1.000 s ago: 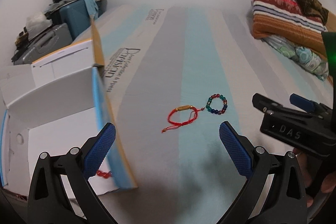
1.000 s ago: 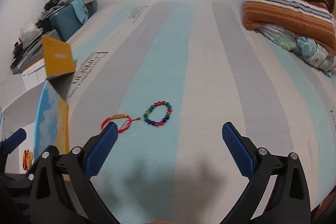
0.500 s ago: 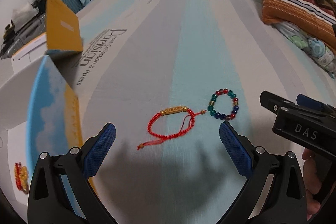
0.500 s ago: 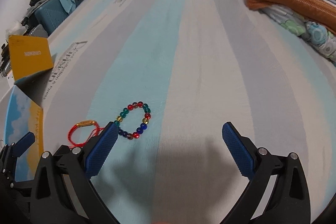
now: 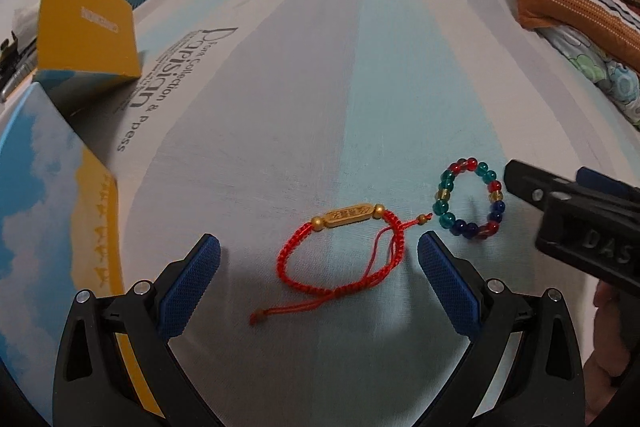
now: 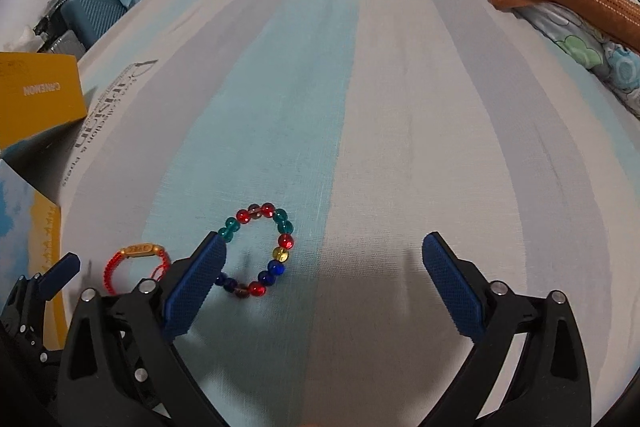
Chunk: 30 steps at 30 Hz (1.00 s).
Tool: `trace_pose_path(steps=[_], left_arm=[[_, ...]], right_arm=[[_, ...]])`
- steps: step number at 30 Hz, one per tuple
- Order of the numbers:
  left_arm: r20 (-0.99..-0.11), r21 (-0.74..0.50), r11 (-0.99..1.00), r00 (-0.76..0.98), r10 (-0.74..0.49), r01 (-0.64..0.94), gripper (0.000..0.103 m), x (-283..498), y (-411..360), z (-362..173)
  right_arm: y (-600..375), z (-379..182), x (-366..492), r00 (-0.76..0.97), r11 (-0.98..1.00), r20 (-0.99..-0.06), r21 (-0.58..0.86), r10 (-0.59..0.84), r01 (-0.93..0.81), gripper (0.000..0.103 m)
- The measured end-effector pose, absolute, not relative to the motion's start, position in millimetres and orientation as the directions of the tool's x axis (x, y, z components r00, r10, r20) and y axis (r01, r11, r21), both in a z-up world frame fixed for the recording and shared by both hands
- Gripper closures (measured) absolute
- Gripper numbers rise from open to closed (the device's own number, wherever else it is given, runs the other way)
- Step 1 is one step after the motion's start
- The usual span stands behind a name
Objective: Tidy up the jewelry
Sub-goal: 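Grasp the multicolour bead bracelet with the right tool while the left grasps the gold-plaque red cord bracelet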
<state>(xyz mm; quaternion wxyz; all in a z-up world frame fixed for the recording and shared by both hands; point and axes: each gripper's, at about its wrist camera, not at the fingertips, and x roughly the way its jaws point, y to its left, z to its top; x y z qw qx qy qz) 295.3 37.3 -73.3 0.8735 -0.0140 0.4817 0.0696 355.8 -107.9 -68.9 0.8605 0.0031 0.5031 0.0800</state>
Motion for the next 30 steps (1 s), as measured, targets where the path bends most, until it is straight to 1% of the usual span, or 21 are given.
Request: trace_pose_path(steps=[4, 13, 15, 16, 17, 21, 23, 24, 26, 27, 29, 30], left_arm=[[-0.851, 0.050, 0.990, 0.513, 0.111, -0.132, 0.006, 300, 40, -81], [-0.863, 0.022, 0.992, 0.498, 0.081, -0.123, 0.006, 306, 45, -92], [-0.866, 0.019, 0.992, 0.494, 0.079, -0.126, 0.006, 307, 46, -95], [-0.867, 0.017, 0.992, 0.491, 0.078, -0.128, 0.007, 308, 46, -95], [-0.868, 0.018, 0.991, 0.489, 0.080, -0.131, 0.010, 307, 46, -95], [-0.870, 0.025, 0.989, 0.484, 0.094, -0.148, 0.023, 307, 50, -95], [-0.871, 0.022, 0.988, 0.483, 0.093, -0.151, 0.032, 306, 51, -94], [-0.872, 0.017, 0.988, 0.482, 0.089, -0.151, 0.035, 305, 52, -93], [-0.873, 0.008, 0.989, 0.481, 0.080, -0.150, 0.045, 304, 54, -92], [-0.874, 0.003, 0.989, 0.480, 0.075, -0.149, 0.048, 304, 54, -91], [-0.875, -0.007, 0.989, 0.479, 0.067, -0.149, 0.054, 303, 56, -90], [-0.876, -0.010, 0.989, 0.479, 0.064, -0.151, 0.056, 303, 56, -90]], right_arm=[[-103, -81, 360, 0.454, 0.988, -0.883, 0.066, 0.123, -0.139, 0.021], [-92, -96, 360, 0.441, 0.990, -0.894, 0.023, 0.083, -0.141, 0.030], [-90, -98, 359, 0.443, 0.990, -0.893, 0.011, 0.074, -0.142, 0.034], [-89, -98, 359, 0.444, 0.990, -0.893, 0.006, 0.070, -0.143, 0.038], [-88, -98, 358, 0.444, 0.989, -0.894, 0.002, 0.067, -0.145, 0.039], [-86, -98, 356, 0.443, 0.988, -0.894, -0.006, 0.064, -0.155, 0.052], [-86, -98, 354, 0.443, 0.987, -0.894, -0.014, 0.059, -0.160, 0.060], [-85, -98, 354, 0.443, 0.987, -0.895, -0.015, 0.058, -0.160, 0.063], [-84, -97, 353, 0.441, 0.987, -0.896, -0.022, 0.051, -0.159, 0.072], [-84, -97, 353, 0.440, 0.987, -0.897, -0.025, 0.048, -0.158, 0.074], [-84, -97, 354, 0.437, 0.988, -0.899, -0.025, 0.045, -0.153, 0.081], [-84, -97, 354, 0.436, 0.988, -0.899, -0.027, 0.043, -0.152, 0.083]])
